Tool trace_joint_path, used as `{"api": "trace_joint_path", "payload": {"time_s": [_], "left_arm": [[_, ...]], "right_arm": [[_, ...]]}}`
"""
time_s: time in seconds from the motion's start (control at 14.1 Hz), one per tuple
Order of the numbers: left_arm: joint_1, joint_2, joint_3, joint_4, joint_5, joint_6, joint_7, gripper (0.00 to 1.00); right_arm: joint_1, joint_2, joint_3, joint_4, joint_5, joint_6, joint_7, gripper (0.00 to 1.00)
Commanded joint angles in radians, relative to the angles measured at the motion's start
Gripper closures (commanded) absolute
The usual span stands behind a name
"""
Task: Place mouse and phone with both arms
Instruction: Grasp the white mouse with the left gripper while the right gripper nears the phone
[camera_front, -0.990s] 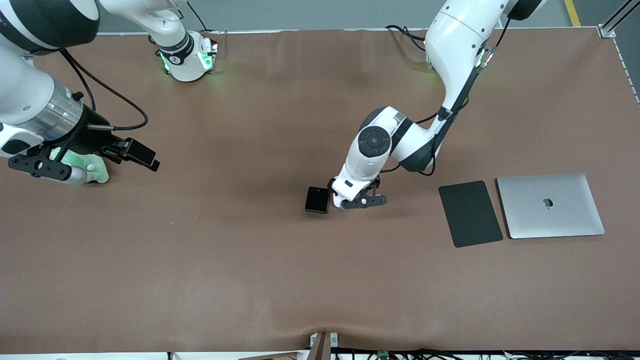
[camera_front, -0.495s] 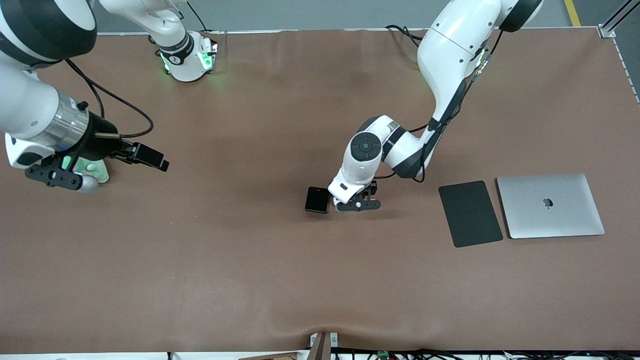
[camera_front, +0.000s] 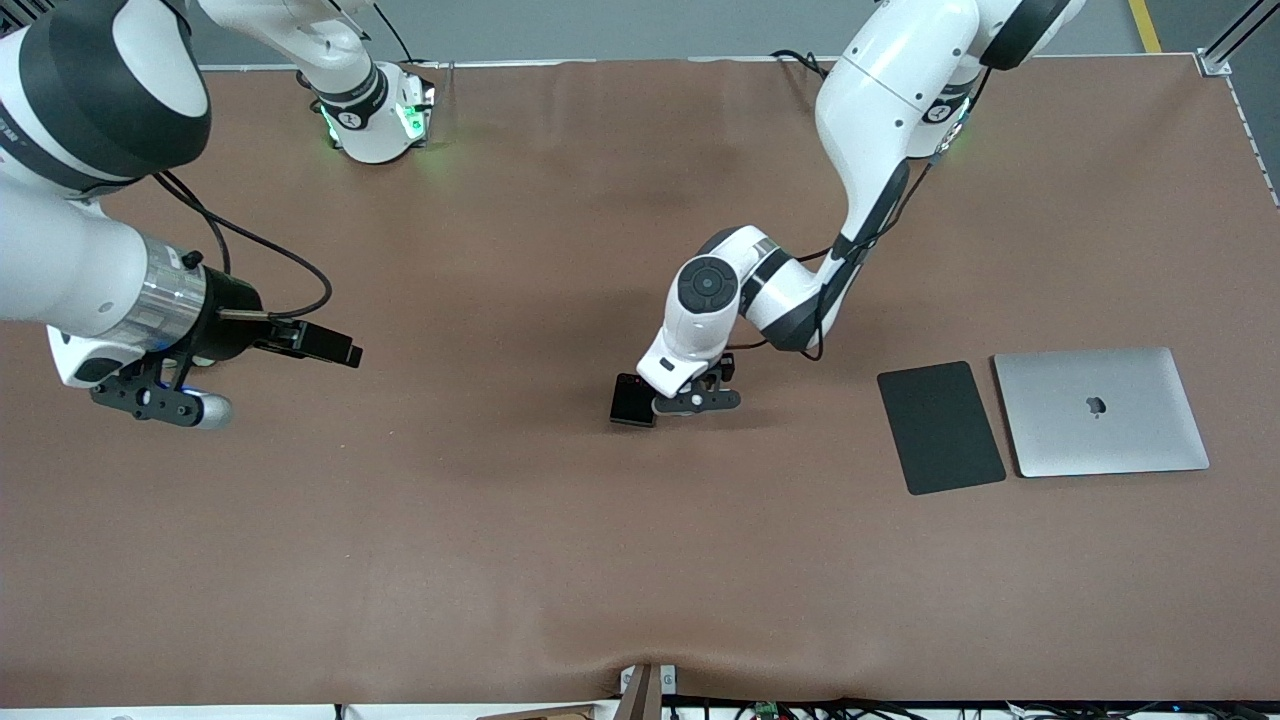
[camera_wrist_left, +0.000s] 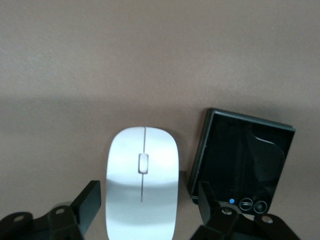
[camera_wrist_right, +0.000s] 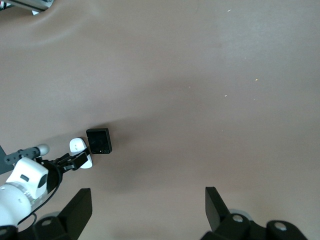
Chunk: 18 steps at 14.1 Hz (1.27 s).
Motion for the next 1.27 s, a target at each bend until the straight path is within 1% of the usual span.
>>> {"api": "trace_joint_path", "payload": {"time_s": [0.0, 0.28, 0.85, 1.13, 1.2], "left_arm": [[-0.009, 0.027, 0.009, 0.025, 0.024, 0.011, -0.024, 0.13], [-0.006, 0.018, 0.013, 0.023, 0.044, 0.008, -0.027, 0.14], [-0.007, 0.023, 0.016, 0.013, 0.047, -0.001, -0.027, 0.15], [-0.006, 0.024, 0.018, 0.010, 0.047, -0.003, -0.028, 0.18], [-0.007, 0.024, 0.018, 0.011, 0.047, -0.003, -0.029, 0.21]], "right_arm": [[0.024, 0.034, 0.005, 0.047, 0.018, -0.022, 0.015, 0.00], [0.031, 0.048, 0.003, 0.064, 0.018, -0.023, 0.015, 0.00], [0.057, 0.090, 0.000, 0.088, 0.010, -0.032, 0.017, 0.00], [0.100, 0.168, -0.006, 0.155, 0.007, -0.022, 0.075, 0.00], [0.109, 0.174, -0.007, 0.159, 0.007, -0.017, 0.082, 0.00]]}}
